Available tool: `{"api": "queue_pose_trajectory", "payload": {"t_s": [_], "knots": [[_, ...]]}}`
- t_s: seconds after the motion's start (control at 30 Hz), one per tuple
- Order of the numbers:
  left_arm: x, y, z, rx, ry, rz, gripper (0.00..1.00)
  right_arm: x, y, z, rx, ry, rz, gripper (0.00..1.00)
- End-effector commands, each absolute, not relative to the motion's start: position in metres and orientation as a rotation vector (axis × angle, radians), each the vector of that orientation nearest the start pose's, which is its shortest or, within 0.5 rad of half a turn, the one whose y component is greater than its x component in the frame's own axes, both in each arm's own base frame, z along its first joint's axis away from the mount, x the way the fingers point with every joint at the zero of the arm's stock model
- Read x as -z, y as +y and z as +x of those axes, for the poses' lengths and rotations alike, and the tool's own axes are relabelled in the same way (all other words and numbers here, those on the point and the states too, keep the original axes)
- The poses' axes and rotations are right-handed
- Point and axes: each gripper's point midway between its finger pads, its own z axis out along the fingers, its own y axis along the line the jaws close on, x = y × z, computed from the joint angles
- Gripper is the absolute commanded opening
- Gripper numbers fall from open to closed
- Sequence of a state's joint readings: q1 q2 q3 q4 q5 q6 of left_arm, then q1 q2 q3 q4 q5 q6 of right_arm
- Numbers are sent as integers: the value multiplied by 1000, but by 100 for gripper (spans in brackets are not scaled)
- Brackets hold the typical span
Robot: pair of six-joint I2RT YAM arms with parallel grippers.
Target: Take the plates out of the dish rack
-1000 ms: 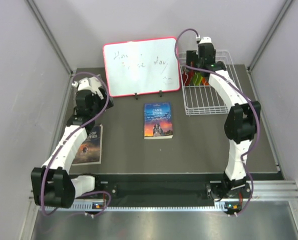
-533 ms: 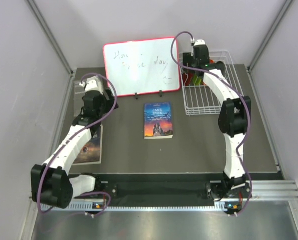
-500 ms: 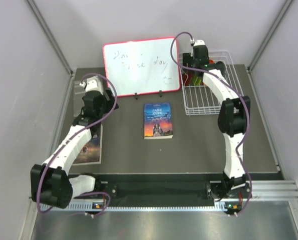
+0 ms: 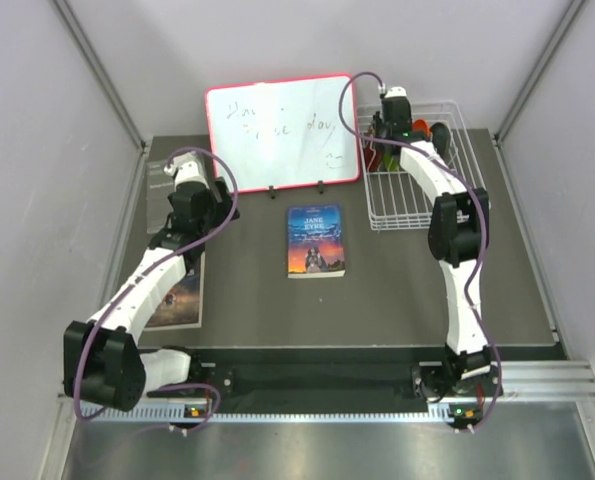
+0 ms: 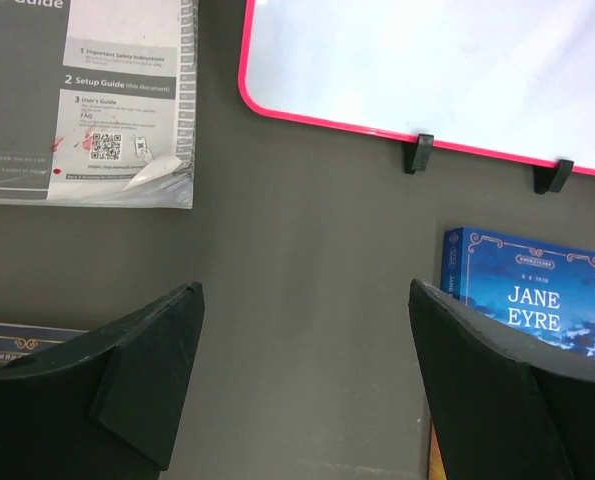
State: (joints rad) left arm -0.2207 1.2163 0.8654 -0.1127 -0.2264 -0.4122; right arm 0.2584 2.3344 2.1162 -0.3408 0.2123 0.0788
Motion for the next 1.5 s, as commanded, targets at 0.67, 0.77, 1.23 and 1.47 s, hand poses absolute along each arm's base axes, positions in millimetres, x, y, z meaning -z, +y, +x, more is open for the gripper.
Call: {"api": "queue_pose_trajectory", "payload": {"t_s": [0.67,0.77,1.23,1.47], "knots": [[-197,-56,385,126,1965,-342,99,-326,104,566,475,1631,165,0],[-200,-63,388,168,1959,-324,99,-349,95,546,488,1606,183,0],[-234,-154,394,717,1888,-74,99,-346,174,433,-338,1773,-38,0],[-243,-194,392,1027,1815,-10,98,-310,216,393,-676,1783,-141,0]]}}
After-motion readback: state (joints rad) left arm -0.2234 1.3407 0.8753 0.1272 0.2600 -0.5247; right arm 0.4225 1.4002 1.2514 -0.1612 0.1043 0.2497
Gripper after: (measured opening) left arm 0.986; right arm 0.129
